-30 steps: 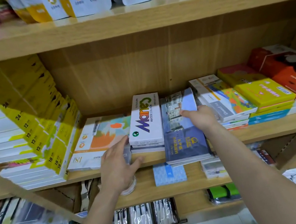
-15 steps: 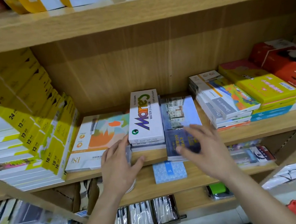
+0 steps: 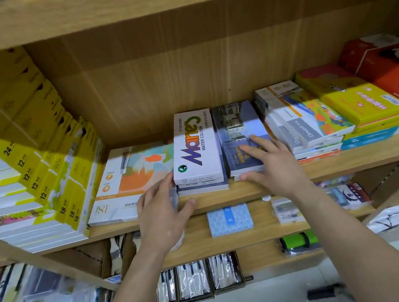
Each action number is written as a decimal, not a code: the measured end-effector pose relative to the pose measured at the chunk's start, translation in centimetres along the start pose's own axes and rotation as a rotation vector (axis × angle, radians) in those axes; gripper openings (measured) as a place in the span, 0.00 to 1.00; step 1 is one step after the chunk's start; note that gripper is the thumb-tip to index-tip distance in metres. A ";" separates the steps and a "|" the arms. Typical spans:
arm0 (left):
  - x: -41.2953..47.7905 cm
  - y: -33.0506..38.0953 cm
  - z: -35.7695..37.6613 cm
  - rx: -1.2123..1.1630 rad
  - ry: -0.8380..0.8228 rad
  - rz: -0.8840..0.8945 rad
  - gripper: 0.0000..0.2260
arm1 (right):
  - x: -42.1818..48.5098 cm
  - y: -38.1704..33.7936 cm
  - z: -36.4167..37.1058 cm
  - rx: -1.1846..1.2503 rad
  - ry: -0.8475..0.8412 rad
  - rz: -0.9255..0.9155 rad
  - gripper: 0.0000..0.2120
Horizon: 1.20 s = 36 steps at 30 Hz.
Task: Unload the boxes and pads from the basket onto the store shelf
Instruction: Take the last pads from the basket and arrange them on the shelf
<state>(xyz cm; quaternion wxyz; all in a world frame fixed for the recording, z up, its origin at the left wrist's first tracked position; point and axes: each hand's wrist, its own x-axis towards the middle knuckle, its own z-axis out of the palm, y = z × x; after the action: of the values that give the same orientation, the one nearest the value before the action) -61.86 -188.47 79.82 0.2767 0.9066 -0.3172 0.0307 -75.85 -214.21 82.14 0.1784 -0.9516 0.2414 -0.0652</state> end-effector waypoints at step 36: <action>-5.9 0.2 -2.2 -0.057 -0.153 0.342 0.25 | -8.4 -7.3 4.3 1.040 0.251 0.442 0.23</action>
<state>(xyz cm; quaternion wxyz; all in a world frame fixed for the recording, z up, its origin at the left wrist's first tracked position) -66.35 -184.14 80.41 0.2680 0.8311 -0.4874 -0.0010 -79.11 -202.89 80.50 0.6022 -0.6508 0.3898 -0.2489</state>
